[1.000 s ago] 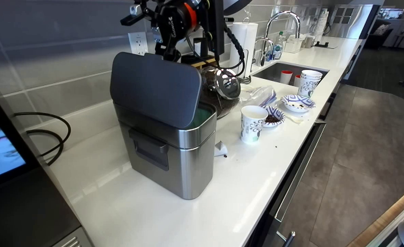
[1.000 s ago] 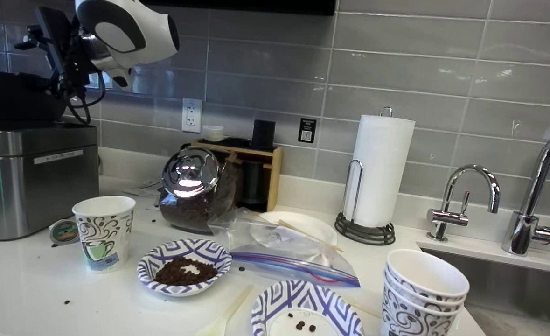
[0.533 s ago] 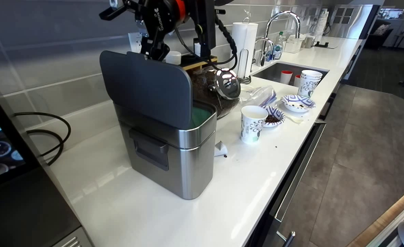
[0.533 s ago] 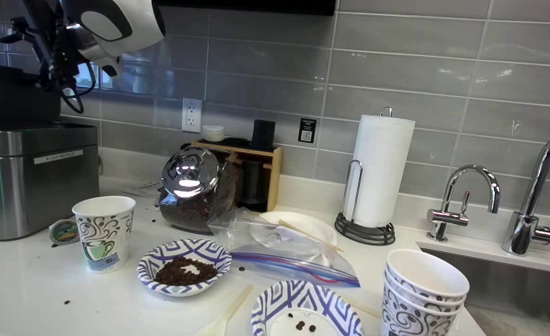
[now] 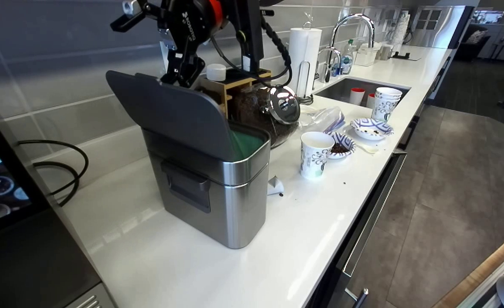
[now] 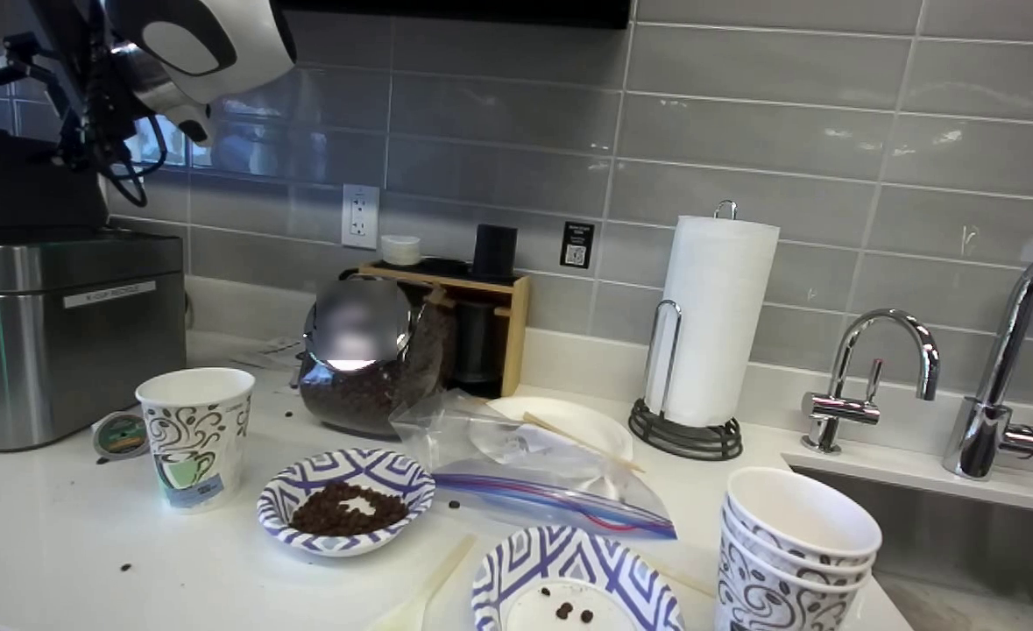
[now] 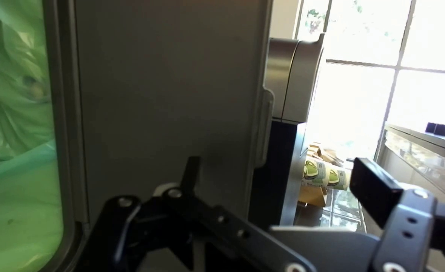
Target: Open the recycling bin and place the small white container in front of the bin in the bin
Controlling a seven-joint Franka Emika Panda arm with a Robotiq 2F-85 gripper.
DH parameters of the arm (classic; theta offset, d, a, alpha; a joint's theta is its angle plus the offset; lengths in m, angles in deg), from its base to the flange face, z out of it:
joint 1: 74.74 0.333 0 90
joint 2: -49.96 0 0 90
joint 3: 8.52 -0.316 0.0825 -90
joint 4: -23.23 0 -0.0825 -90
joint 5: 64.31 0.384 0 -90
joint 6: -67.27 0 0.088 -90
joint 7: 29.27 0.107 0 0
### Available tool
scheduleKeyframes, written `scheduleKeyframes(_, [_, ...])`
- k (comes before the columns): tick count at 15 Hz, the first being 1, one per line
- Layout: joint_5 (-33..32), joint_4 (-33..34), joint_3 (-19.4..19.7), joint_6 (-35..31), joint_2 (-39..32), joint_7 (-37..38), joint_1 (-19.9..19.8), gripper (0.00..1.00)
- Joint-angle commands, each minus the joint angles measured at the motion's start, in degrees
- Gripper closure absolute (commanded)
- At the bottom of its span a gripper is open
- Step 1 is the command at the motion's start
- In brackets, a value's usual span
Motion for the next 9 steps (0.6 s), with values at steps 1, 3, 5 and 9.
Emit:
scheduleKeyframes(1, [-1.84,2.34,-0.51,-0.31,-1.72,2.35,0.55,0.0])
scheduleKeyframes(3, [-3.15,1.59,-0.12,0.19,-0.7,3.07,0.16,0.0])
scheduleKeyframes(5, [-4.7,0.51,0.37,1.0,0.68,4.03,-0.58,0.0])
scheduleKeyframes(9, [-8.77,-2.17,1.74,3.1,3.64,4.53,-2.87,0.0])
